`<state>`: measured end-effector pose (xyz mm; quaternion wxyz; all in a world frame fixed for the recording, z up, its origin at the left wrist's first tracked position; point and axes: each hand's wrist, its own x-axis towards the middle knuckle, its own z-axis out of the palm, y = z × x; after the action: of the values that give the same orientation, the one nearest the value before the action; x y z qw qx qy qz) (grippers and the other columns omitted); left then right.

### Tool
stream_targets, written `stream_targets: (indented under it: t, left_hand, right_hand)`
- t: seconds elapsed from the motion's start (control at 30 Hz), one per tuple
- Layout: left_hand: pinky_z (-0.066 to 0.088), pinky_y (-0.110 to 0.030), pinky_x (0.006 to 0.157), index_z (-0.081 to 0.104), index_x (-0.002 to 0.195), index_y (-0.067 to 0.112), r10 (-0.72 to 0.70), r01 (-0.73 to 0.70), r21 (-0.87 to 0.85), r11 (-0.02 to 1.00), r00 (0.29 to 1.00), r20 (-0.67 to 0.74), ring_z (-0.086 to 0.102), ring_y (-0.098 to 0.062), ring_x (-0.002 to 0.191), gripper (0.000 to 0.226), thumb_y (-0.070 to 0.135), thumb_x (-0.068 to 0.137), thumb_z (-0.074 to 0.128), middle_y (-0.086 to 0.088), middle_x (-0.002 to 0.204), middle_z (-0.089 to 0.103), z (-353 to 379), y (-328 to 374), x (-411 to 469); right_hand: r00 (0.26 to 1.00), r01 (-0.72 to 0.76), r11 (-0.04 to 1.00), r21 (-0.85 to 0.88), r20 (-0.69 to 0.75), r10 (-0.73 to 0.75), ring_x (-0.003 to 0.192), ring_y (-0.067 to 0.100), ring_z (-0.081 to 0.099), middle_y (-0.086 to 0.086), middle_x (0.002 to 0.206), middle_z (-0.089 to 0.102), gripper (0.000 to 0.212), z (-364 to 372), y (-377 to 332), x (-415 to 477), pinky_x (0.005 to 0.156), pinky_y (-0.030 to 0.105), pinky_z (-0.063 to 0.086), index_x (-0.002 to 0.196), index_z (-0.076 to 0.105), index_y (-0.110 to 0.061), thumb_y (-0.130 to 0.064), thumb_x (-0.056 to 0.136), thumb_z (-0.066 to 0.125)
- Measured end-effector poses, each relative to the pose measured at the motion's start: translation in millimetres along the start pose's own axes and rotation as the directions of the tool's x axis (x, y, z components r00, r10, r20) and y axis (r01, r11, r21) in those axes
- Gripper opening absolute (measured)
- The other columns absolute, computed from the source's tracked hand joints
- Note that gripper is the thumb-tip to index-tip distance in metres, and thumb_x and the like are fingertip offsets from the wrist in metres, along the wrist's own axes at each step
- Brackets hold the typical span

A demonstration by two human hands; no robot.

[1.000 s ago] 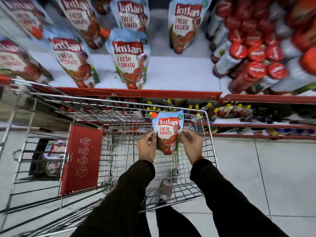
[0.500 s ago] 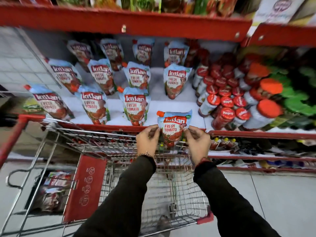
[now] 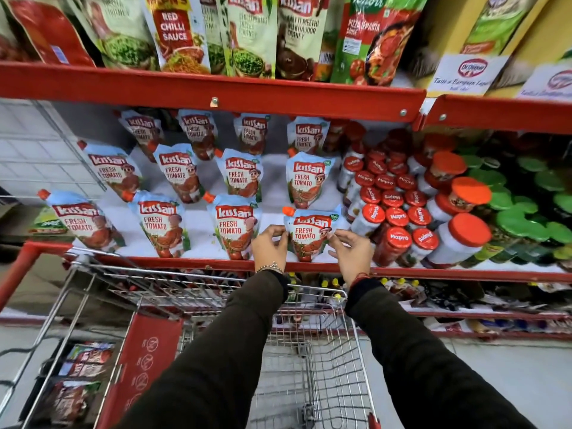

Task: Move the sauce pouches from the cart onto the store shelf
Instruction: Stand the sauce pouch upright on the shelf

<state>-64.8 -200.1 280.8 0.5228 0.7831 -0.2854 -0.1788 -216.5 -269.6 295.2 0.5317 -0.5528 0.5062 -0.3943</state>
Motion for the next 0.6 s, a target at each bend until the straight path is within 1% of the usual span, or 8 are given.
stream_targets:
  t: [0.1, 0.13, 0.23, 0.27, 0.33, 0.43, 0.5, 0.6]
  left_hand:
    - [0.059, -0.036, 0.081, 0.069, 0.097, 0.003, -0.015, 0.015, -0.013, 1.0, 1.0, 0.013, 0.07, -0.028, 0.089, 0.012, 0.009, 0.088, 0.063, -0.014, 0.096, 0.074, 3.0, -2.3, 2.1]
    - [0.058, -0.034, 0.08, 0.069, 0.097, 0.004, -0.01, 0.01, -0.009, 1.0, 1.0, 0.011, 0.07, -0.028, 0.088, 0.012, 0.01, 0.088, 0.063, -0.014, 0.096, 0.075, 3.4, -2.4, 2.7]
    - [0.055, -0.028, 0.078, 0.069, 0.1, 0.005, 0.027, -0.027, 0.019, 0.999, 1.0, 0.005, 0.07, -0.025, 0.087, 0.014, 0.011, 0.089, 0.063, -0.013, 0.096, 0.075, 3.6, -2.3, 2.3]
    - [0.055, -0.029, 0.078, 0.069, 0.101, 0.005, 0.037, -0.037, 0.022, 0.999, 0.999, 0.005, 0.07, -0.024, 0.088, 0.015, 0.011, 0.089, 0.062, -0.013, 0.097, 0.075, 4.4, -3.1, 2.4]
    - [0.054, -0.027, 0.079, 0.068, 0.104, 0.005, 0.03, -0.03, 0.016, 0.999, 0.999, 0.013, 0.07, -0.024, 0.089, 0.017, 0.011, 0.089, 0.061, -0.013, 0.099, 0.075, 6.0, -2.5, 2.5]
    - [0.054, -0.027, 0.08, 0.067, 0.106, 0.005, 0.001, -0.001, 0.01, 1.0, 1.0, 0.017, 0.069, -0.026, 0.092, 0.018, 0.011, 0.09, 0.061, -0.014, 0.101, 0.074, 7.2, 0.0, 3.1]
    - [0.055, -0.029, 0.082, 0.067, 0.106, 0.005, 0.002, -0.002, 0.006, 1.0, 1.0, 0.013, 0.069, -0.026, 0.093, 0.019, 0.011, 0.09, 0.061, -0.014, 0.102, 0.074, 6.8, 0.3, 3.0]
    - [0.053, -0.027, 0.083, 0.066, 0.109, 0.004, 0.023, -0.023, -0.002, 1.0, 1.0, 0.012, 0.069, -0.026, 0.097, 0.02, 0.011, 0.091, 0.06, -0.014, 0.106, 0.073, 6.6, -0.3, 1.1]
  right_hand:
    - [1.0, -0.013, 0.999, -0.046, 0.007, 0.013, 0.086, 0.027, 0.073, 0.001, 0.089, 0.074, 0.023, -0.1, 4.2, 6.4, 0.068, 0.036, 0.064, 0.072, 0.068, -0.032, -0.015, 0.087, 0.072]
    - [1.0, -0.01, 0.998, -0.069, 0.007, 0.011, 0.083, 0.025, 0.073, 0.003, 0.091, 0.075, 0.022, -0.3, 5.8, 9.2, 0.069, 0.041, 0.064, 0.072, 0.068, -0.032, -0.016, 0.087, 0.073]
    - [0.999, -0.007, 0.994, -0.105, 0.031, 0.011, 0.081, 0.018, 0.072, -0.004, 0.09, 0.074, 0.015, -0.2, 6.9, 14.1, 0.076, 0.05, 0.063, 0.081, 0.066, -0.034, -0.021, 0.087, 0.072]
    - [0.999, -0.004, 0.995, -0.102, 0.047, 0.008, 0.085, 0.017, 0.072, -0.004, 0.093, 0.073, 0.012, 0.5, 7.9, 15.6, 0.079, 0.051, 0.062, 0.088, 0.066, -0.033, -0.022, 0.087, 0.071]
    - [0.997, 0.007, 0.994, -0.113, 0.074, 0.001, 0.093, 0.018, 0.07, -0.003, 0.097, 0.072, 0.014, 2.5, 7.2, 17.8, 0.086, 0.051, 0.06, 0.101, 0.066, -0.027, -0.023, 0.088, 0.07]
    - [0.994, 0.041, 0.986, -0.163, 0.105, -0.023, 0.094, 0.02, 0.07, 0.0, 0.1, 0.073, 0.013, 5.3, 2.5, 18.1, 0.086, 0.052, 0.059, 0.102, 0.067, -0.018, -0.02, 0.09, 0.067]
    - [0.993, 0.067, 0.979, -0.194, 0.105, -0.047, 0.095, 0.02, 0.07, 0.005, 0.105, 0.074, 0.018, 6.2, 1.2, 17.9, 0.085, 0.051, 0.06, 0.107, 0.068, -0.013, -0.018, 0.09, 0.066]
    - [0.993, 0.089, 0.978, -0.189, 0.091, -0.073, 0.096, 0.013, 0.068, 0.002, 0.105, 0.072, 0.021, 6.2, 2.0, 16.7, 0.087, 0.047, 0.06, 0.11, 0.067, -0.011, -0.014, 0.09, 0.066]
